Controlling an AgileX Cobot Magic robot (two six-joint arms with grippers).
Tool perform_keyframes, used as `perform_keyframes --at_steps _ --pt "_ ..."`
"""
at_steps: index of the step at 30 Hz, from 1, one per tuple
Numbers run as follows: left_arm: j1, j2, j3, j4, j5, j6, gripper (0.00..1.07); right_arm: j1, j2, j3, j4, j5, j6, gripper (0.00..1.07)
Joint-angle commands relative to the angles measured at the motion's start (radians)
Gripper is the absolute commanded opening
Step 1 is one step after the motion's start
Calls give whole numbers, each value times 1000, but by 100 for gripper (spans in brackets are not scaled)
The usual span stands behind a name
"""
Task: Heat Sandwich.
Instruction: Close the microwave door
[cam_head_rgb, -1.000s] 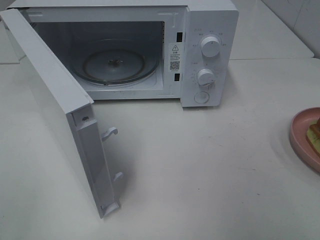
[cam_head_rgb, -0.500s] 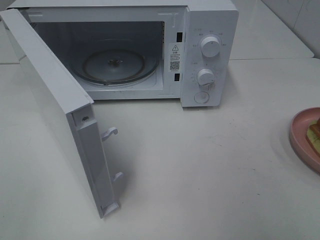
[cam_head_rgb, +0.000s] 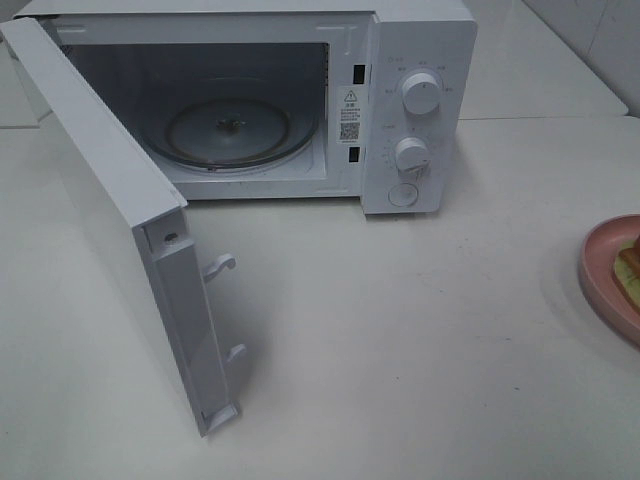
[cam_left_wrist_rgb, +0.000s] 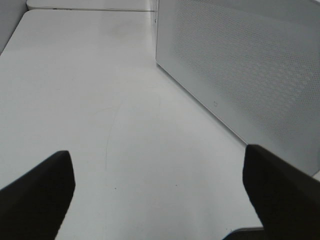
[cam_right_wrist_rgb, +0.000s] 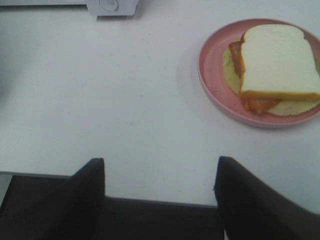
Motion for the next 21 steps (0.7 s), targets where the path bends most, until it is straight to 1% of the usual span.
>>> perform_keyframes --at_steps 1,7,17,19,21 --pt "-5 -17 1 -6 -15 -3 84 1 -59 3 -16 3 6 64" --pt "-5 -16 1 -6 -15 -3 84 1 -56 1 -30 3 19 64" --pt "-5 -16 1 -6 -15 -3 84 1 -56 14 -61 -88 20 64" --pt "-5 -16 1 -6 -15 -3 84 1 -56 49 -78 -142 19 64" --pt "-5 -16 1 -6 -15 -3 84 2 -56 47 -81 -143 19 64"
